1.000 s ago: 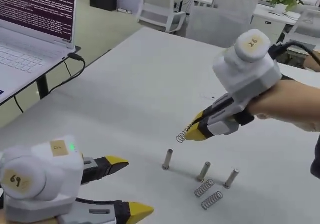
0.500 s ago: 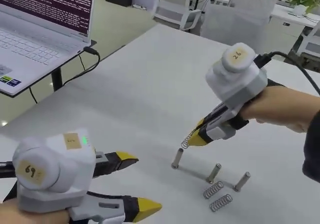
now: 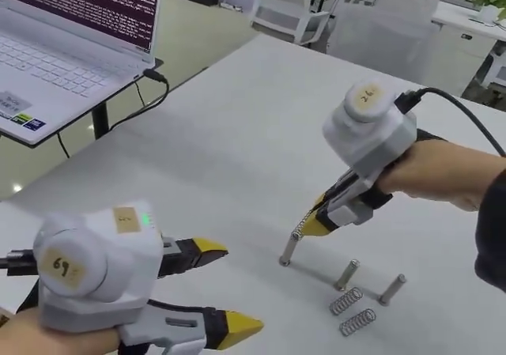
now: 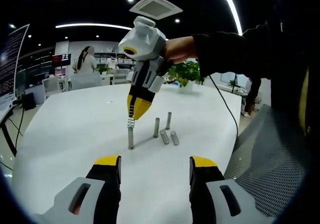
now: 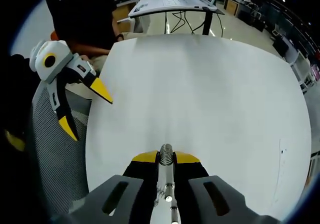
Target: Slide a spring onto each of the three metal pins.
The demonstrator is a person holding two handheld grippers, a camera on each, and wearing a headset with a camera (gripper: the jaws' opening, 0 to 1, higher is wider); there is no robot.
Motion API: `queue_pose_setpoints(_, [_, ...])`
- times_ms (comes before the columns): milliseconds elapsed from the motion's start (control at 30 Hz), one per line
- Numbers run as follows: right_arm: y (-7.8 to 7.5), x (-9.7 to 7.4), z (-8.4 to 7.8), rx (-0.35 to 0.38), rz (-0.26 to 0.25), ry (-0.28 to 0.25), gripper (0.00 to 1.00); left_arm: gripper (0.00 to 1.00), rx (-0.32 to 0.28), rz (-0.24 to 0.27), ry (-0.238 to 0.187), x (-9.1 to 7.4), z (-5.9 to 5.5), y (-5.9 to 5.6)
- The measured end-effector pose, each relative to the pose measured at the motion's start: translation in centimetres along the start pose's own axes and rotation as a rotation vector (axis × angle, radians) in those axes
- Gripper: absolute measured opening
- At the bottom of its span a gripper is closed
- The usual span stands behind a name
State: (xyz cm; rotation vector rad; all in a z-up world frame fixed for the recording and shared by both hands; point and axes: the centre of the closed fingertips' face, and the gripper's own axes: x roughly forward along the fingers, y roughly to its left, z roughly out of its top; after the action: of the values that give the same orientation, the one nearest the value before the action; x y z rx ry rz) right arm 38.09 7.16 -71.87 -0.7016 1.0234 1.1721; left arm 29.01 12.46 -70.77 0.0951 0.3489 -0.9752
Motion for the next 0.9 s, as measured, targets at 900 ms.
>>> queue_pose_setpoints(900, [-0.4, 4.3, -1.4, -0.023, -0.023, 0.12, 0.08, 0.49, 0.008, -0.001, 0.005, 0.1, -0.1, -0.1])
